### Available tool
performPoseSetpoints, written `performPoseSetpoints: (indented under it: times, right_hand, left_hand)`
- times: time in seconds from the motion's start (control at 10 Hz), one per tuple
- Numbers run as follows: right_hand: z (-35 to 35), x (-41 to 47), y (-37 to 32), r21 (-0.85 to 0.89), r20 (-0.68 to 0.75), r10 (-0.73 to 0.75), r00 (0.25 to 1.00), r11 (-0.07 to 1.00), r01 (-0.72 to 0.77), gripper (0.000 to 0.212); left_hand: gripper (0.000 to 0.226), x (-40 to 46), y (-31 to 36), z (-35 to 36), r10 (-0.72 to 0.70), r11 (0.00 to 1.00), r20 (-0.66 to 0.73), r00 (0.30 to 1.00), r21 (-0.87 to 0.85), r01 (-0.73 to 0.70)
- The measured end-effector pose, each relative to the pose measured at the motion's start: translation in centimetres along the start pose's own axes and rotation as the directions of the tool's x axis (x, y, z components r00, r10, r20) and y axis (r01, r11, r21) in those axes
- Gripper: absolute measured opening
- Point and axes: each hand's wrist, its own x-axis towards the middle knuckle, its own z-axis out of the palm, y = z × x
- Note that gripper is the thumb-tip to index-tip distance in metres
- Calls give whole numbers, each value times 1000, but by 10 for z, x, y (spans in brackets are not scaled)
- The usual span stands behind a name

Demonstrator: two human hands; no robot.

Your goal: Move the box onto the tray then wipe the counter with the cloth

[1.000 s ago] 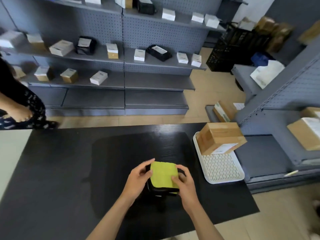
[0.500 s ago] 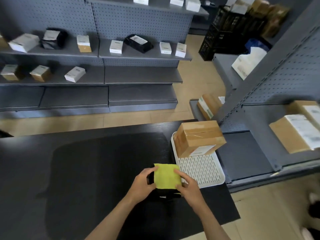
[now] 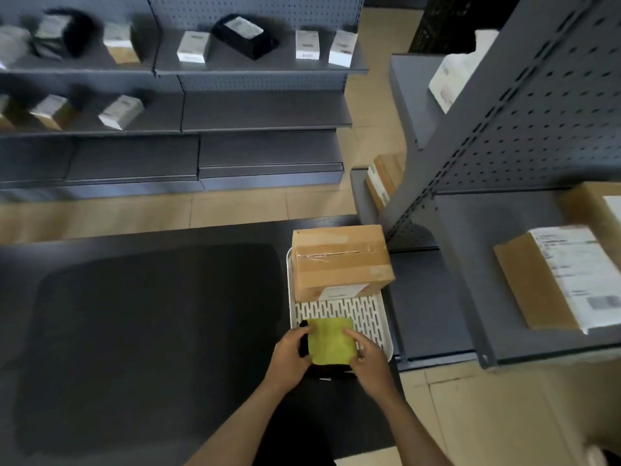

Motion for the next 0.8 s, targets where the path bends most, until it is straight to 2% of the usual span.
performPoseSetpoints:
  times: [0.3,0.4,0.5,0.6,0.7,0.8]
  right_hand:
    - [-22,35,12,-189,-25,-29,999,982,24,69]
    - [-24,39,15,-243,7,-35,999,969,35,63]
    - [-25,35,20,-337,45,-27,999,941,41,56]
    - [-24,28,22,-491,47,-99,994,865,109,53]
    - [-22,21,15,-601,130,-108,986,782,165,59]
    - [-17,19,11,-713,190,-6,982,687,142,65]
  left_hand:
    - [69,33,17,35,-80,992,-29,996,95,83]
    - [69,35,14,40,-107,984,1,994,145,106]
    - [59,32,10,42,-141,967,-6,990,214,140]
    - [48,27,9,42,-105,940,-48,993,322,115]
    - [47,24,10,40,-12,853,-4,1000,522,13]
    - [55,28,7,44,-16,772,104,994,634,-54]
